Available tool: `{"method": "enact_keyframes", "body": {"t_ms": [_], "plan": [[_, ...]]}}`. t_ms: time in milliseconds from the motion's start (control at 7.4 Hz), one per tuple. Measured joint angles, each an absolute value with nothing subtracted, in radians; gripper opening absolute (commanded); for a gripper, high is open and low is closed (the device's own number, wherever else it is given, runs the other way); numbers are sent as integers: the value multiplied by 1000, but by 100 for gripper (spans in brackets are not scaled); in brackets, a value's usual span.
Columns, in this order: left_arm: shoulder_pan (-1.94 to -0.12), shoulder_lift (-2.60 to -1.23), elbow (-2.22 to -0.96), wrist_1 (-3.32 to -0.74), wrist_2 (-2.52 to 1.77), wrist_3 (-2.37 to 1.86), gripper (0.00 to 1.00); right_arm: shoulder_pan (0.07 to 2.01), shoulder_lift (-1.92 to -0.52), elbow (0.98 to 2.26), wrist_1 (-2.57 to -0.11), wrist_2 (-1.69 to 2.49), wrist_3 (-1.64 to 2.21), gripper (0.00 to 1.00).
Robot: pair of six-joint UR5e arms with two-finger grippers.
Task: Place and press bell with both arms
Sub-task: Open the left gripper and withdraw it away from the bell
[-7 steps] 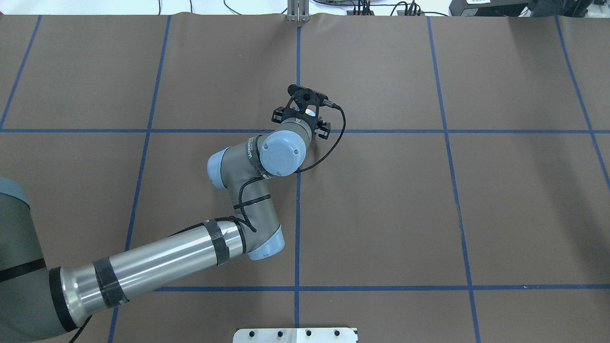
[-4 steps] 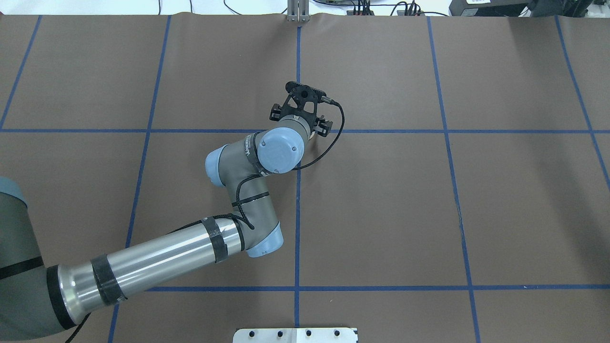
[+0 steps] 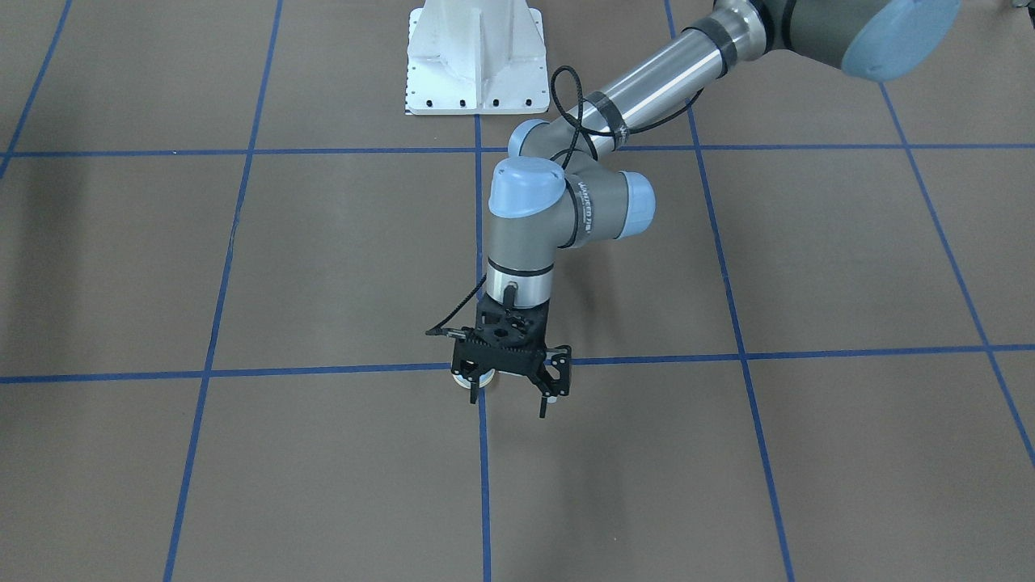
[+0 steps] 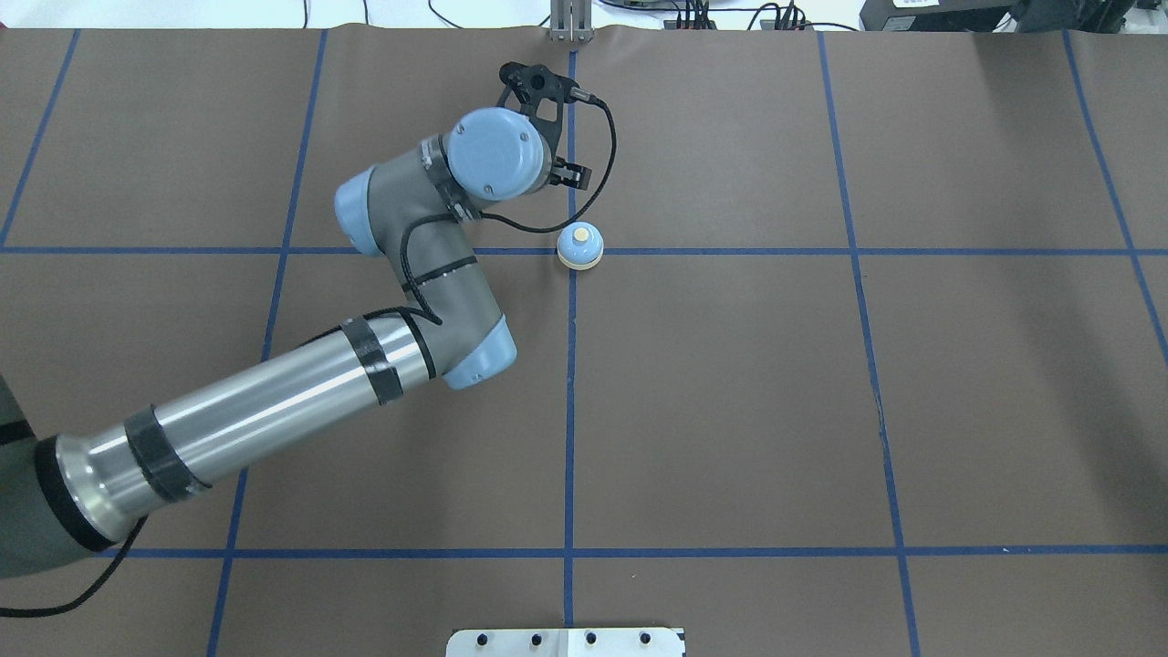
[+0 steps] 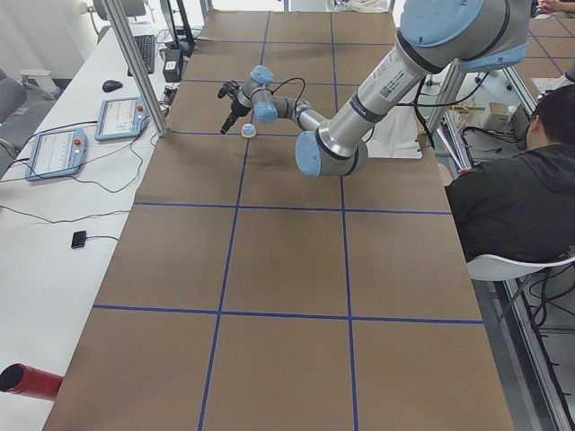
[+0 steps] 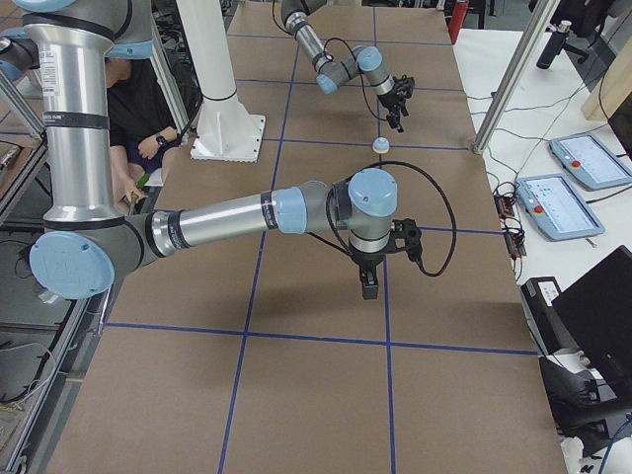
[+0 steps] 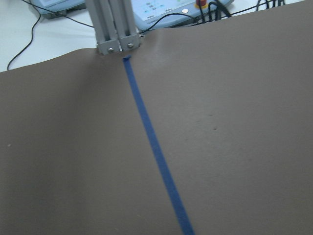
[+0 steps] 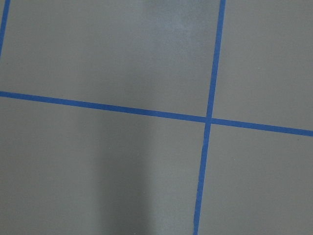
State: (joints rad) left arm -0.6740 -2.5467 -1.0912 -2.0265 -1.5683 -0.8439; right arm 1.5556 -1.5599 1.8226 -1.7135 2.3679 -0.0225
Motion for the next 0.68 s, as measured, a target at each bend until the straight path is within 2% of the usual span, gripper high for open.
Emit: {"method": "enact_keyframes", "body": {"t_ms": [270, 541, 676], "plan": [[-813, -2515, -1160, -1865, -1777, -712, 100, 1505, -1478, 1817, -1716, 2369, 125, 100], [-942, -2414, -1213, -1829, -1906, -538, 100, 1348, -1305, 1778, -1722, 2354, 385, 99], [-997, -2356, -1241, -1826, -1942, -454, 100, 1266, -1215, 1749, -1723, 2327, 517, 94]]}}
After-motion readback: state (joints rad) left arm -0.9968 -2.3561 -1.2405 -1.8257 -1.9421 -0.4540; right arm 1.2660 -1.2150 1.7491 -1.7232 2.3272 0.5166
